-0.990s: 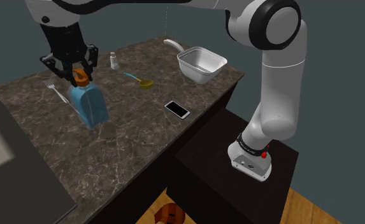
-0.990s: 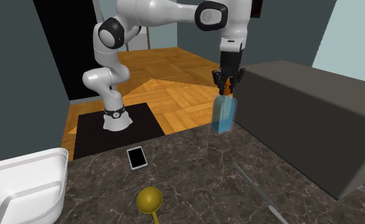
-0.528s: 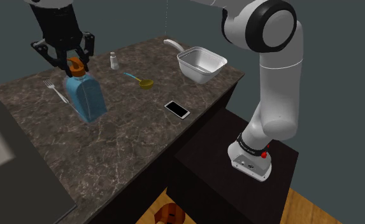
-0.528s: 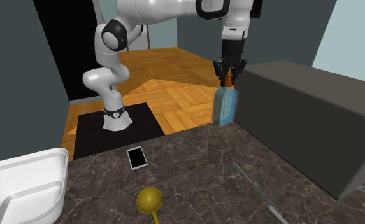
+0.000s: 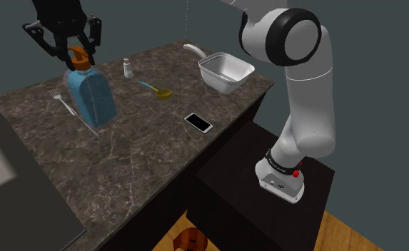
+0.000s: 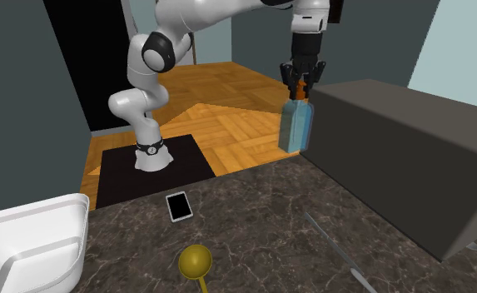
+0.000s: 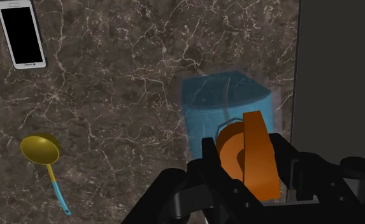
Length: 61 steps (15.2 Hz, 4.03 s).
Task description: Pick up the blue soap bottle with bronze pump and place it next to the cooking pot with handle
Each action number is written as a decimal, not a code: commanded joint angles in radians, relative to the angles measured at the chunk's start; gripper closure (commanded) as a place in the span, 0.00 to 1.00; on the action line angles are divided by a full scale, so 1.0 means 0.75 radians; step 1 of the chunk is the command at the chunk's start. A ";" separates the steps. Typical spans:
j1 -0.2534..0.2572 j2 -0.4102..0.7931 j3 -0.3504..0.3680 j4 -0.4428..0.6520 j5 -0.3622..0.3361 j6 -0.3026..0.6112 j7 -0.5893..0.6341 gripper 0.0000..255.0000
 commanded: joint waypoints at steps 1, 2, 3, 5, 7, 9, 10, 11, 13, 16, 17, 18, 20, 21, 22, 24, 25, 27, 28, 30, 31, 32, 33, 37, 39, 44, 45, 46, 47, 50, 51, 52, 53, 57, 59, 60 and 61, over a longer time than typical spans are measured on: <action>0.043 0.047 -0.010 0.123 -0.024 -0.073 -0.006 1.00; 0.072 0.079 -0.017 0.202 -0.039 -0.116 -0.012 1.00; 0.112 0.124 -0.029 0.308 -0.060 -0.172 -0.022 1.00; 0.063 0.077 -0.022 0.248 -0.040 -0.161 -0.040 1.00; -0.072 -0.045 0.009 0.046 0.012 -0.087 -0.074 1.00; -0.173 -0.134 0.015 -0.083 0.059 -0.043 -0.124 1.00; -0.218 -0.172 0.015 -0.134 0.080 -0.028 -0.152 1.00; -0.259 -0.206 0.013 -0.178 0.099 -0.014 -0.181 1.00; -0.335 -0.268 0.004 -0.251 0.136 0.006 -0.242 1.00; -0.436 -0.343 -0.015 -0.332 0.182 0.023 -0.338 1.00; -0.466 -0.364 -0.023 -0.352 0.195 0.026 -0.370 1.00; -0.495 -0.383 -0.032 -0.370 0.208 0.028 -0.403 1.00; -0.549 -0.415 -0.052 -0.397 0.229 0.029 -0.469 1.00; -0.575 -0.429 -0.062 -0.406 0.238 0.028 -0.501 1.00; -0.599 -0.440 -0.073 -0.413 0.246 0.026 -0.534 1.00; -0.646 -0.457 -0.094 -0.420 0.259 0.020 -0.598 1.00; -0.668 -0.463 -0.105 -0.419 0.264 0.016 -0.630 1.00; -0.709 -0.469 -0.129 -0.411 0.272 0.006 -0.693 1.00; -0.729 -0.469 -0.140 -0.404 0.274 -0.001 -0.724 1.00; -0.767 -0.464 -0.162 -0.381 0.276 -0.016 -0.785 1.00; -0.785 -0.458 -0.172 -0.366 0.276 -0.025 -0.815 1.00; -0.802 -0.451 -0.183 -0.348 0.275 -0.035 -0.845 1.00; -0.819 -0.441 -0.193 -0.328 0.273 -0.046 -0.874 1.00; -0.878 -0.379 -0.233 -0.211 0.257 -0.100 -0.988 1.00; -0.902 -0.332 -0.251 -0.127 0.243 -0.137 -1.043 1.00; -0.924 -0.154 -0.291 0.188 0.188 -0.273 -1.163 1.00; -0.944 -0.196 -0.291 0.097 0.206 -0.224 -1.163 1.00; -0.961 -0.230 -0.290 0.022 0.219 -0.182 -1.164 1.00; -0.975 -0.258 -0.289 -0.043 0.230 -0.145 -1.165 1.00; -1.005 -0.324 -0.288 -0.204 0.256 -0.049 -1.169 1.00; -1.013 -0.342 -0.289 -0.249 0.263 -0.021 -1.171 1.00; -1.020 -0.358 -0.289 -0.292 0.269 0.007 -1.172 1.00; -1.026 -0.373 -0.290 -0.333 0.275 0.033 -1.174 1.00; -1.045 -0.421 -0.292 -0.477 0.293 0.131 -1.179 1.00; -1.052 -0.441 -0.293 -0.541 0.301 0.177 -1.182 1.00; -1.055 -0.449 -0.294 -0.571 0.304 0.199 -1.183 1.00; -1.058 -0.457 -0.295 -0.601 0.307 0.220 -1.184 1.00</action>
